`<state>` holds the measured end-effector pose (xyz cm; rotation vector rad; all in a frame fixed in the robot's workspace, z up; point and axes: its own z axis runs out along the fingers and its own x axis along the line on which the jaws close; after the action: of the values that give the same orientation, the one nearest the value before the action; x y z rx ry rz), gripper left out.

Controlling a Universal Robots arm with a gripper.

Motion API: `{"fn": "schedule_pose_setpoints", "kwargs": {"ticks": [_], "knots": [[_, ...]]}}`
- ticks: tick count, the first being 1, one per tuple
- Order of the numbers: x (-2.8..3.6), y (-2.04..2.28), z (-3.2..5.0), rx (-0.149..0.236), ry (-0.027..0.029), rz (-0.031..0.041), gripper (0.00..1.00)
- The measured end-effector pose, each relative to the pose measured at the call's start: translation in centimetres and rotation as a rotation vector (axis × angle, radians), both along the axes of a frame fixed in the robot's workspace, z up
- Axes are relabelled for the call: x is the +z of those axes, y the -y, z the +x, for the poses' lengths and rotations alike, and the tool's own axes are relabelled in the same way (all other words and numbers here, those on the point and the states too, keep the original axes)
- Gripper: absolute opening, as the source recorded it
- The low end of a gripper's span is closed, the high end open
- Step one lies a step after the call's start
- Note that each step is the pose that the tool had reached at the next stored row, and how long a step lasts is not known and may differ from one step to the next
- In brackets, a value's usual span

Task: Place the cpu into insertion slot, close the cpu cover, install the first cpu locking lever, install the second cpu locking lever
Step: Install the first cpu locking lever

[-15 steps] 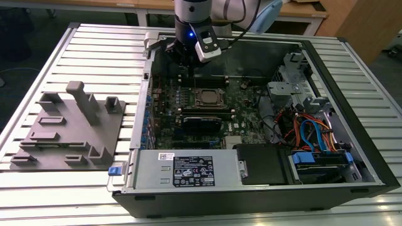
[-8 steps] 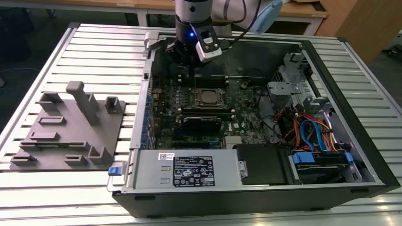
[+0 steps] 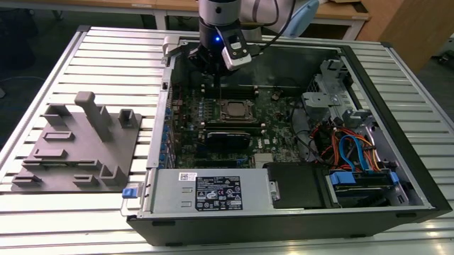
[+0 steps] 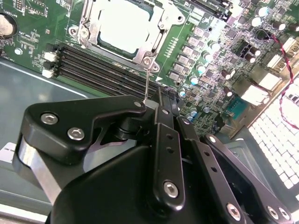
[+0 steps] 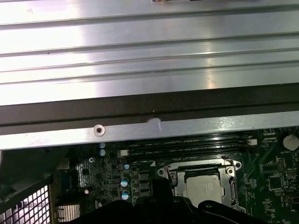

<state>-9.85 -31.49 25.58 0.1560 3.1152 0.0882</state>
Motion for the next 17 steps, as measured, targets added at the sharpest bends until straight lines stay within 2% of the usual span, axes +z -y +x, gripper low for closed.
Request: {"fn": "schedule_pose_setpoints", "kwargs": {"ticks": [17], "knots": [[0.0, 0.0, 0.72, 0.0, 0.0, 0.0, 0.11]]}}
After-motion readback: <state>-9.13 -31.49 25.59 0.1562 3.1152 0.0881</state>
